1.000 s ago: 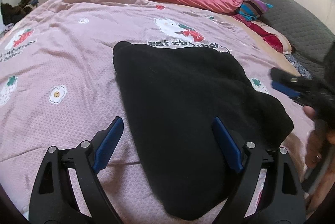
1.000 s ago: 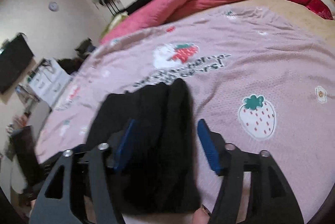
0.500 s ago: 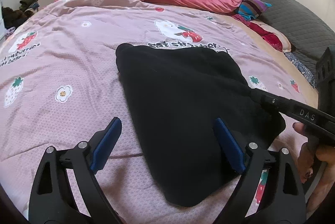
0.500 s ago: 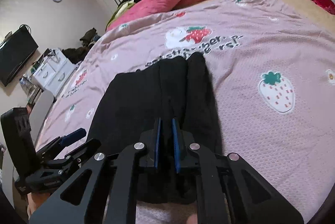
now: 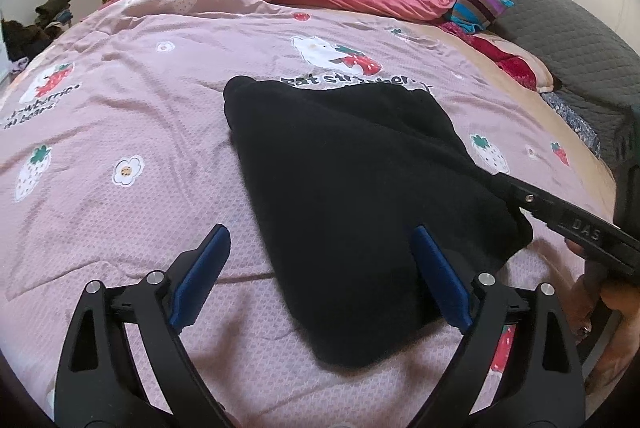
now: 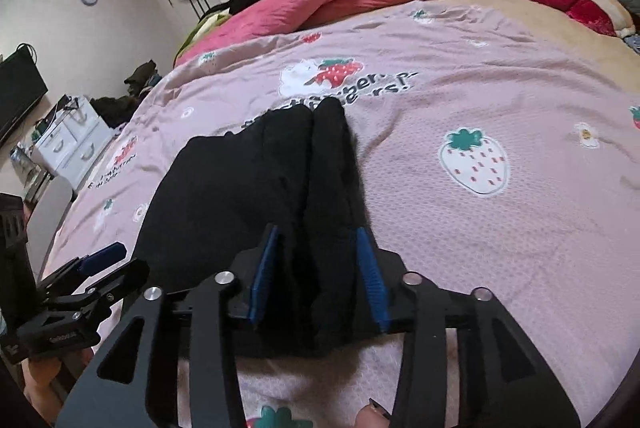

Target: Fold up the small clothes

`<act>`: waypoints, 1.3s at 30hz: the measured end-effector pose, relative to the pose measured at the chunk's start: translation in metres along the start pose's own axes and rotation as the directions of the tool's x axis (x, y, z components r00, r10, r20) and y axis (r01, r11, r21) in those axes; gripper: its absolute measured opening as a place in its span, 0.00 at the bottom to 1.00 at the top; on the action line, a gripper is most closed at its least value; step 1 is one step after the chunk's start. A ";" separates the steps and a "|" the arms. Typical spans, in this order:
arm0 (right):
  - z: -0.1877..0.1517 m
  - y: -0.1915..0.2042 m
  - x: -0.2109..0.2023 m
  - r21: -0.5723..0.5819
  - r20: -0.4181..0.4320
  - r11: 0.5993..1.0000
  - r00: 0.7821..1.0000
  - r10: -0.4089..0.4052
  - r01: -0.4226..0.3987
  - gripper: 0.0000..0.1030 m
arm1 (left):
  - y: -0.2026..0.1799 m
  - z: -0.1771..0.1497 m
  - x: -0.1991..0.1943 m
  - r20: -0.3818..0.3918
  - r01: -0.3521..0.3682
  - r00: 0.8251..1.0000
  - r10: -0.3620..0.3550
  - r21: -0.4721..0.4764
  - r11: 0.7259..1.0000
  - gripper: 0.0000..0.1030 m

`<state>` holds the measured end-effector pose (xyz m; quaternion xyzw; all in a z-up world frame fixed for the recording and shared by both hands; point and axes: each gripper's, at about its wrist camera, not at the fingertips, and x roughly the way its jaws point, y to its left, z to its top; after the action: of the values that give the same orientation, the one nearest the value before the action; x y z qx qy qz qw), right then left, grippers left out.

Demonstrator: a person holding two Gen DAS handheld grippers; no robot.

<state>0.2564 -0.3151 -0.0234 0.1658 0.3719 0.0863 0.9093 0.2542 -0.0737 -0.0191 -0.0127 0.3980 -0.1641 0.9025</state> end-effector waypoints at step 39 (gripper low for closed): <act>-0.129 0.044 -0.108 -0.120 0.094 0.964 0.969 -0.228 0.239 0.96 | -0.007 -0.105 -0.079 0.028 -0.098 0.995 0.098 -0.032 0.995 0.91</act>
<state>0.0873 -0.2733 -0.0238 0.0643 0.3459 -0.0042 0.9360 0.1267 -0.0446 -0.0328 -0.0093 0.3871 -0.1133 0.9150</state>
